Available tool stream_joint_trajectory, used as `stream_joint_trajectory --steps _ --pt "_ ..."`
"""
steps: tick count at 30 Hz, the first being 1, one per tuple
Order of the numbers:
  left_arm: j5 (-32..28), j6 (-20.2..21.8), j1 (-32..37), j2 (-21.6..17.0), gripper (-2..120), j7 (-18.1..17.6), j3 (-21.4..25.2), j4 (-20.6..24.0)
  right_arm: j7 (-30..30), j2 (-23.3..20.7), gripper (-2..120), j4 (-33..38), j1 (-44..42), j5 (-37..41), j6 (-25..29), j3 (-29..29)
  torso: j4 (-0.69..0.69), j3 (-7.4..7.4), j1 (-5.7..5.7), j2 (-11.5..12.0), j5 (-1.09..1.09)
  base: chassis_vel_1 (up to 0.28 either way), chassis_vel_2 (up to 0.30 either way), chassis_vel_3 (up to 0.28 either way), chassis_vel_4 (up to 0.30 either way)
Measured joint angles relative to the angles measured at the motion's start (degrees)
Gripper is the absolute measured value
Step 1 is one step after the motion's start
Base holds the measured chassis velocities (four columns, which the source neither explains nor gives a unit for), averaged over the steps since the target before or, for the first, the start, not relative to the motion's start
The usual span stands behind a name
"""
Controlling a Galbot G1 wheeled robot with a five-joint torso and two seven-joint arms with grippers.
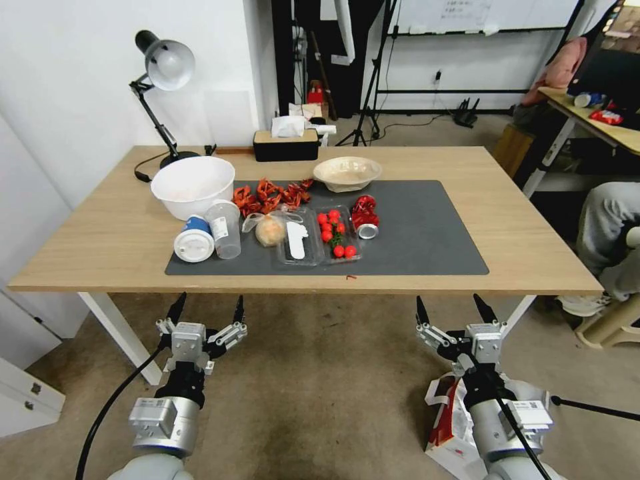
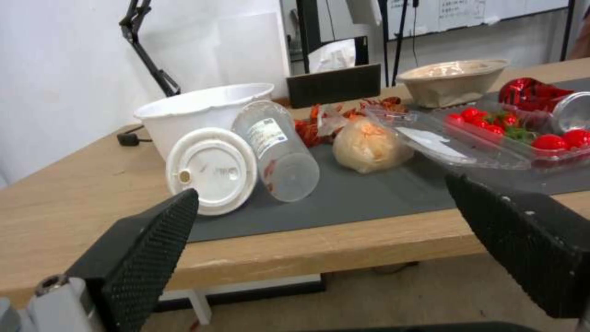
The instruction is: Pick up the food delivery bag from the floor and place it on the table.
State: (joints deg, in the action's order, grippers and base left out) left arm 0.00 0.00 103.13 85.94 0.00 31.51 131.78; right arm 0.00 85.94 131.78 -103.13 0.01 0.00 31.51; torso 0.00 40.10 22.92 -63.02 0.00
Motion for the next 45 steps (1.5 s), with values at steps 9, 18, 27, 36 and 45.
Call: stream_joint_trajectory --steps 9,18,27,36,45 --pt "0.0 0.0 0.0 0.0 100 0.0 0.0 0.0 0.0 0.0 100 0.0 0.0 0.0 0.0 0.0 0.00 0.00 0.00 0.0 0.00 0.000 0.000 0.000 0.000" --pt "0.0 0.0 0.0 0.0 100 0.0 0.0 0.0 0.0 0.0 100 0.0 0.0 0.0 0.0 0.0 0.00 0.00 0.00 0.0 0.00 0.000 0.000 0.000 0.000" --pt "-3.3 6.9 1.5 0.4 100 -6.0 -4.7 4.2 -1.3 -3.3 100 2.7 -0.9 5.2 -6.8 1.3 0.00 0.00 0.00 0.0 0.01 0.000 0.000 0.000 0.000" --pt "-10.0 10.5 5.8 0.9 100 -15.2 -14.7 10.3 -5.9 -10.9 100 7.3 -2.4 16.2 -16.2 5.3 0.01 0.00 0.00 0.0 0.03 0.000 0.000 0.000 0.000" --pt "-9.4 7.2 5.5 0.7 100 -15.2 -14.9 8.0 -6.1 -10.5 100 6.8 -2.5 16.5 -12.6 5.7 0.00 0.00 0.00 0.0 0.00 0.000 0.000 0.000 0.000"
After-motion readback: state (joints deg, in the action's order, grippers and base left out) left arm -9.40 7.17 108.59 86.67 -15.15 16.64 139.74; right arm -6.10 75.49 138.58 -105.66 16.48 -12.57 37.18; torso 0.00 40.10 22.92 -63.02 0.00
